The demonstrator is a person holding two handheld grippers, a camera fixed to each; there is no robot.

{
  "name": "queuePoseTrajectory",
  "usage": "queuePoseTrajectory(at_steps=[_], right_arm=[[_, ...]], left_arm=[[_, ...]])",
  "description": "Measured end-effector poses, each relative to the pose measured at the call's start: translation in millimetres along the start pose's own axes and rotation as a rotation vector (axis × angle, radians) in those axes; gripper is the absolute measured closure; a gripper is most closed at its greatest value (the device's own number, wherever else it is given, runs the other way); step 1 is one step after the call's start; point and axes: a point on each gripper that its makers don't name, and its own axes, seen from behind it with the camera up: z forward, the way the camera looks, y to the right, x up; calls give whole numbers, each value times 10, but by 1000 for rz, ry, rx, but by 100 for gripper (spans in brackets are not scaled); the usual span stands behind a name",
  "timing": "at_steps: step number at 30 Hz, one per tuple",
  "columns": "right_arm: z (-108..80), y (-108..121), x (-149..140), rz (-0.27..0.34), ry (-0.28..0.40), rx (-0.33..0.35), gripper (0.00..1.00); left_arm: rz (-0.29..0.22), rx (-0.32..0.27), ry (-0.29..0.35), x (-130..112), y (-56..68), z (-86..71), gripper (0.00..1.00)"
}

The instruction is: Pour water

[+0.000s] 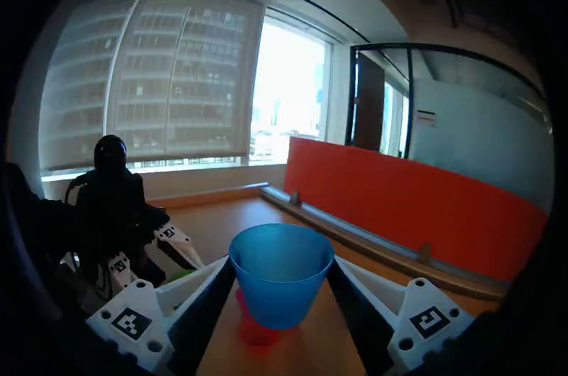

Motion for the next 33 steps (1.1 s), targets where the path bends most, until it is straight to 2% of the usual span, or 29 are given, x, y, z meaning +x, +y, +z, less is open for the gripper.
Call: queuePoseTrajectory(at_steps=[9, 18, 33], right_arm=[[30, 9, -235, -39, -55, 13, 9], [66, 75, -467, -36, -106, 26, 9], [180, 210, -952, -42, -206, 44, 9]], left_arm=[[14, 20, -76, -189, -105, 25, 14], [30, 39, -144, -401, -184, 43, 13], [23, 60, -234, -723, -291, 79, 13]])
